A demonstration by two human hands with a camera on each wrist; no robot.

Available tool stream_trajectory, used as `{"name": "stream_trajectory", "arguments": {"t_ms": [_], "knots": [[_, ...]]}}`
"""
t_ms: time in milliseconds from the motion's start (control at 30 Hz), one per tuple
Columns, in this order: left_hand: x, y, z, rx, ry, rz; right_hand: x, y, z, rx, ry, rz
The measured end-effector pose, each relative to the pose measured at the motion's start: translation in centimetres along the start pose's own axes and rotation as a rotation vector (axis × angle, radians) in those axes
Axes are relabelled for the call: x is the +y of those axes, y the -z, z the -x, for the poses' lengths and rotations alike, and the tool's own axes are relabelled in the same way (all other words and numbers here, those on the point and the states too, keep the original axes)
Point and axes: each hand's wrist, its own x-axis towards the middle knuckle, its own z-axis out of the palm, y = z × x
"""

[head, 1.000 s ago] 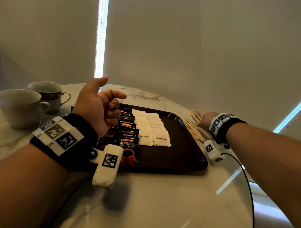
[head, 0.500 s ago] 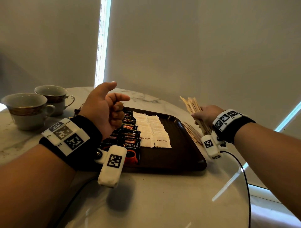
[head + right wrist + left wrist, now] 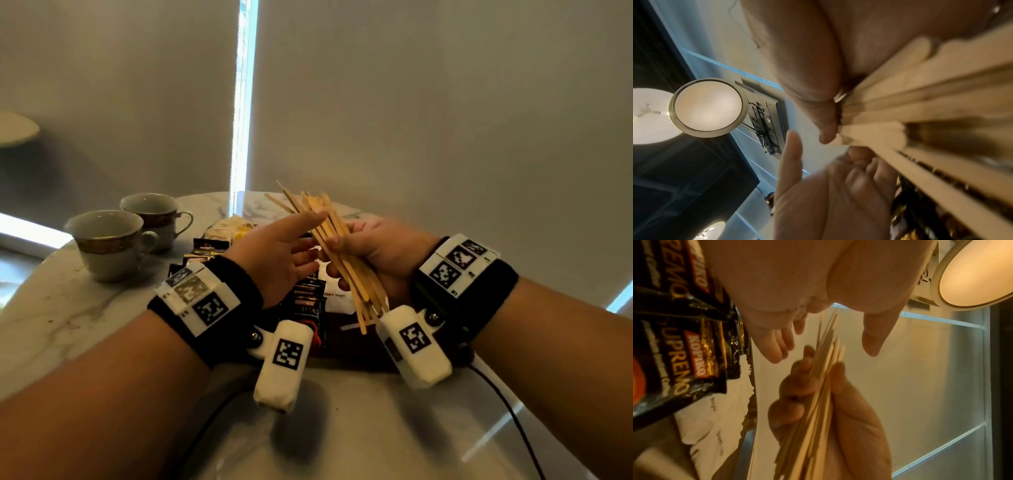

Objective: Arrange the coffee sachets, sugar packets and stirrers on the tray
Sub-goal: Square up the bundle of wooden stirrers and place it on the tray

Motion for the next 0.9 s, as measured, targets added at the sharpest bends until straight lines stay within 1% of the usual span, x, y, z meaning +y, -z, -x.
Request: {"name": "stream_trajectory", "arguments": {"t_ms": [67,133,233,300,400,433,467,533,567,600,633,667,700,733,900], "knots": [[-0.3,-0.5,0.4,-0.068,-0.042,-0.032,0.4,-0.8,-0.3,-0.082,0.011,-0.004],[-0.6,-0.6,0.3,-0.030,-0.057,-0.040,0.5,-1.4,-0.3,-0.112,0.016,-0.037],[-0.6,-0.9,0.3,0.048,-0.078,-0.024,0.5,-2.0,-0.4,-0.210,0.038,-0.129],[-0.5,-1.1,0.2,0.083,-0.092,-0.004,0.6,-1.6,-0.7,-0.223,0.050,-0.157],[-0.3,-1.3,0.3,0.124,-0.092,0.031,0.7,-0.5,-0.6,-0.302,-0.004,-0.203],[-0.1,-1.1,0.2,0.138,-0.103,0.077,0.8,-0.2,-0.3,-0.299,-0.025,-0.213],[0.1,-1.0,0.2,0.153,-0.120,0.147,0.9,0.1,-0.1,-0.244,-0.040,-0.187],[0.5,-0.6,-0.2,0.219,-0.143,0.279,1.2,1.0,0.4,-0.037,-0.039,-0.025],[0.7,-0.3,-0.4,0.240,-0.135,0.327,1.3,1.5,0.7,0.068,-0.037,0.127],[0.9,-0.1,-0.5,0.251,-0.120,0.359,1.5,2.0,1.0,0.159,-0.041,0.359],[1.0,0.2,-0.6,0.263,-0.105,0.374,1.6,2.6,1.2,0.219,-0.049,0.645],[1.0,0.4,-0.7,0.271,-0.094,0.382,1.8,3.0,1.2,0.231,-0.073,0.905],[1.0,0.5,-0.9,0.276,-0.089,0.380,2.1,3.2,1.3,0.211,-0.112,1.085],[0.9,0.5,-0.9,0.281,-0.087,0.376,2.3,3.2,1.3,0.191,-0.151,1.192],[0.7,0.3,-0.9,0.266,-0.114,0.359,3.1,3.1,0.8,0.147,-0.232,1.372]]}}
